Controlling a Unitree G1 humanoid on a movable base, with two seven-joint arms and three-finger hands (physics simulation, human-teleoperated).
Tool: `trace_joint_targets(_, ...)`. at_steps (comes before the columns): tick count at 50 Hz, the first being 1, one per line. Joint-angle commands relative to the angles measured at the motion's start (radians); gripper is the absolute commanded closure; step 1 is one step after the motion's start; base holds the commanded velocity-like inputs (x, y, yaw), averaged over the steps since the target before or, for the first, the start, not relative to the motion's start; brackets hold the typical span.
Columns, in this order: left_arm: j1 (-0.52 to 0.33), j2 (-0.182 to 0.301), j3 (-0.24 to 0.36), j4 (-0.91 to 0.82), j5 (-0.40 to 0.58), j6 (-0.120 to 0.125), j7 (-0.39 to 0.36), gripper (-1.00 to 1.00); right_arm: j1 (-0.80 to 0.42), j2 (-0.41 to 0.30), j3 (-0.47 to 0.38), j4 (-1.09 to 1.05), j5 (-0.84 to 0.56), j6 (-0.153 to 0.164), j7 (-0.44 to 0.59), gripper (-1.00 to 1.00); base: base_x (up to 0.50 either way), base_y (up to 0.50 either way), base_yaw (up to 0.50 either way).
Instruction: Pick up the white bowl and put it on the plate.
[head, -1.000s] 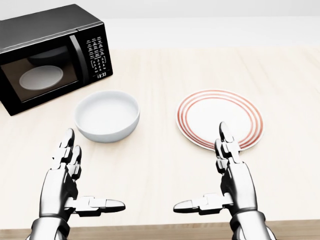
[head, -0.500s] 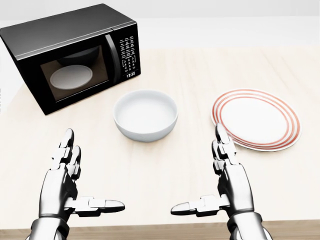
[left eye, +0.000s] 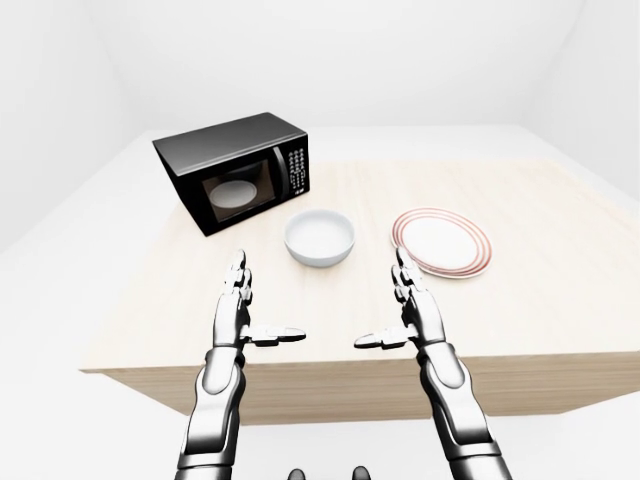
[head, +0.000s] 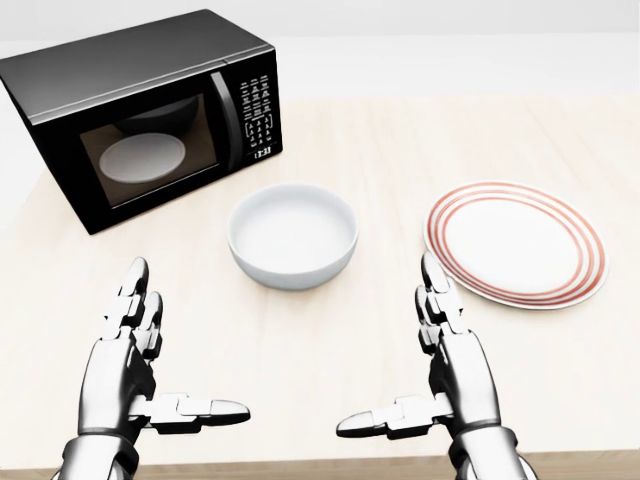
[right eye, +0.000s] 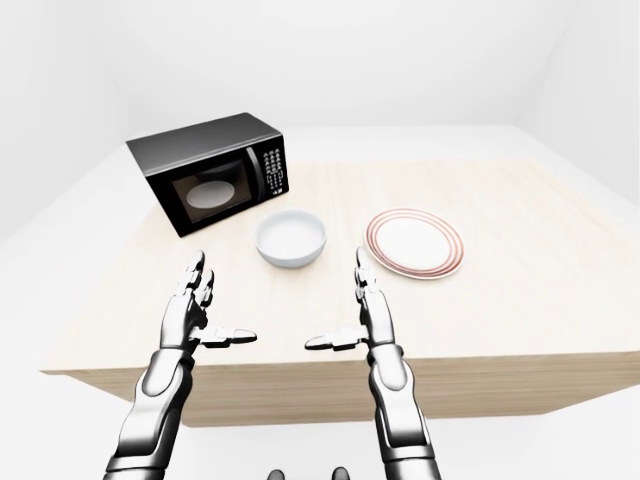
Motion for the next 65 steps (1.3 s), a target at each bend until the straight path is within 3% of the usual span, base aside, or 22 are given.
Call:
trace_joint_targets(1, -0.001, 0.0, 0.0, 0.0, 0.0, 0.0, 0.0, -1.0, -0.001, 0.0, 0.0, -0.001, 0.0, -0.003, 0.004, -1.0, 0.2, 0.0, 0.0)
trace_joint_targets(42, -0.001, 0.0, 0.0, 0.0, 0.0, 0.0, 0.0, -1.0, 0.003, 0.002, 0.008, 0.009, -0.014, -0.017, 0.001, -1.0, 0.22, 0.0, 0.0)
trace_joint_targets(47, -0.001, 0.0, 0.0, 0.0, 0.0, 0.0, 0.0, -1.0, 0.006, -0.019, 0.033, -0.065, -0.159, -0.006, -0.012, -1.0, 0.0, 0.0, 0.0)
trace_joint_targets(52, -0.001, 0.0, 0.0, 0.0, 0.0, 0.0, 0.0, -1.0, -0.009, -0.03, 0.028, -0.118, -0.261, 0.029, -0.006, -1.0, 0.0, 0.0, 0.0)
trace_joint_targets(55, -0.001, 0.0, 0.0, 0.0, 0.0, 0.0, 0.0, -1.0, -0.023, -0.059, 0.038, -0.13, -0.441, 0.02, -0.03, -1.0, 0.0, 0.0, 0.0)
trace_joint_targets(60, -0.001, 0.0, 0.0, 0.0, 0.0, 0.0, 0.0, -1.0, -0.061, -0.085, 0.036, -0.193, -0.706, 0.029, -0.007, -1.0, 0.0, 0.0, 0.0)
trace_joint_targets(65, -0.001, 0.0, 0.0, 0.0, 0.0, 0.001, 0.0, -1.0, -0.106, -0.088, 0.022, -0.203, -0.831, 0.022, 0.038, -1.0, 0.0, 0.0, 0.0)
